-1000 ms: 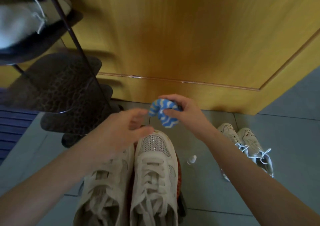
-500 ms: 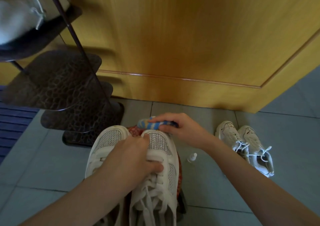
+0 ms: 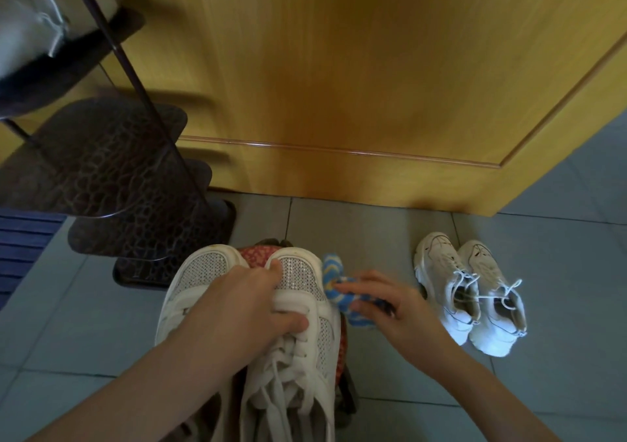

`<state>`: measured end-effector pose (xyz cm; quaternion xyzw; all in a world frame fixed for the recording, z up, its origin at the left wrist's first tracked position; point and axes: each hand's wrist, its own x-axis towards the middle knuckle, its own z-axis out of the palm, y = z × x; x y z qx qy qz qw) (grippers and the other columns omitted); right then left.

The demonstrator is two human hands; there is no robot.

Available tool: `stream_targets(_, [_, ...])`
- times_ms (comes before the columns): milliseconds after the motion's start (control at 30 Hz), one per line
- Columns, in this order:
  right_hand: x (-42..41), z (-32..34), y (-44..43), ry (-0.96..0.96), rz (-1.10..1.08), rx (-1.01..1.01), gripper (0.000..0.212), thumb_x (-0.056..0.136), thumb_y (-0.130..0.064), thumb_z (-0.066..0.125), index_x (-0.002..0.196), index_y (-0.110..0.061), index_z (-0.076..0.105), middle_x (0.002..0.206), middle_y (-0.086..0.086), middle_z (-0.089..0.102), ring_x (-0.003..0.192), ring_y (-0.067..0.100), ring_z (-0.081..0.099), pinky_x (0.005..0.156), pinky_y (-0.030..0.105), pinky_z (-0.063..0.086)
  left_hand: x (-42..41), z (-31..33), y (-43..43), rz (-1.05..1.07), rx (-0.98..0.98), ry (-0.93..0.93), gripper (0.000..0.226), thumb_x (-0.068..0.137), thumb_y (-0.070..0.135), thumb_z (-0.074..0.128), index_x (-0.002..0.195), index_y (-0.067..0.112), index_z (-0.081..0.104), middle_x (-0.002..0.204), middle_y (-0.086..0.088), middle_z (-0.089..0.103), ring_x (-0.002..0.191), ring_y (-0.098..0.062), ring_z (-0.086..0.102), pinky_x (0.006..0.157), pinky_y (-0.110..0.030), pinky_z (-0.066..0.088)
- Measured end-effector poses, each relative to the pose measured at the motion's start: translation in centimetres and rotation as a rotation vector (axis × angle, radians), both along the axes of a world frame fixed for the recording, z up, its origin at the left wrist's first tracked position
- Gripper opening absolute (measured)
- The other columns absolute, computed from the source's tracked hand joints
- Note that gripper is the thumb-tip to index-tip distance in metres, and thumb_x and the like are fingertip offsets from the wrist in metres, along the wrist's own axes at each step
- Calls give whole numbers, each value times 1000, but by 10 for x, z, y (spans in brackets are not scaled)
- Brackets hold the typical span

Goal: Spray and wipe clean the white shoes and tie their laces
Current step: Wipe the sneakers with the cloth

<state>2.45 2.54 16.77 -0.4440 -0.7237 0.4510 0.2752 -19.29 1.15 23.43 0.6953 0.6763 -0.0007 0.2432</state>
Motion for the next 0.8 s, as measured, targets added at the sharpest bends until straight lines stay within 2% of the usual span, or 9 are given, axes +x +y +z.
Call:
stream_targets(100, [7, 11, 0, -19, 17, -65, 35, 87, -2, 61, 102, -32, 71, 91, -20, 59, 71, -2, 54, 63, 9, 38, -2, 0, -2, 21, 27, -41, 88, 70, 61, 66, 144, 28, 31, 123, -2, 59, 118, -18, 51, 95, -27, 41])
stream_targets(167, [4, 24, 17, 32, -39, -32, 32, 88, -4, 60, 102, -32, 69, 91, -20, 62, 80, -4, 58, 68, 9, 42, -1, 1, -2, 19, 31, -50, 87, 70, 60, 65, 144, 29, 31, 121, -1, 60, 117, -18, 51, 94, -27, 41])
stream_targets(233, [-12, 35, 45, 70, -100, 44, 28, 90, -6, 58, 105, -29, 67, 109, -11, 62, 100, -3, 57, 85, 11, 44, -1, 0, -2, 14, 31, -40, 85, 72, 60, 64, 144, 28, 32, 124, -1, 59, 120, -19, 49, 95, -27, 41])
stream_targets(267, [-25, 37, 59, 67, -80, 70, 26, 90, -6, 58, 106, -22, 68, 120, -3, 60, 109, -1, 54, 92, 12, 41, -1, -1, -2, 9, 32, -35, 85, 72, 60, 64, 144, 27, 32, 126, -1, 58, 122, -19, 47, 96, -27, 40])
stream_targets(333, [-54, 33, 77, 10, 33, 82, 22, 91, -5, 56, 108, -11, 69, 133, 2, 54, 121, 4, 48, 100, 14, 37, -1, -1, -1, -4, 37, -20, 84, 73, 60, 63, 143, 26, 33, 129, -1, 57, 123, -19, 47, 96, -27, 40])
stream_targets(433, [-75, 21, 75, -118, 171, 87, 26, 95, -7, 50, 114, -13, 67, 125, 0, 62, 113, 7, 56, 92, 18, 43, 0, 0, -1, -12, 35, -18, 84, 75, 59, 63, 144, 24, 31, 133, 0, 53, 125, -18, 44, 98, -28, 39])
stream_targets(500, [-65, 16, 67, -82, 178, 109, 30, 95, -4, 48, 116, -16, 66, 118, -2, 66, 108, 3, 57, 90, 17, 45, 1, -1, -1, -18, 36, -12, 82, 75, 58, 62, 144, 24, 32, 133, -1, 53, 126, -18, 44, 99, -29, 38])
stream_targets(633, [-38, 10, 49, -3, 131, 194, 39, 90, -1, 45, 119, -19, 65, 119, -6, 61, 116, 6, 53, 97, 23, 44, 1, -2, -1, 6, 30, -17, 83, 73, 58, 64, 142, 25, 34, 128, -1, 57, 121, -19, 47, 96, -28, 41])
stream_targets(800, [-20, -5, 18, 32, 57, 205, 41, 84, -2, 58, 117, -26, 65, 115, -18, 53, 109, 2, 53, 87, 15, 45, -1, -2, -1, 28, 30, -24, 86, 70, 61, 66, 142, 28, 35, 124, -1, 59, 116, -18, 52, 90, -27, 43])
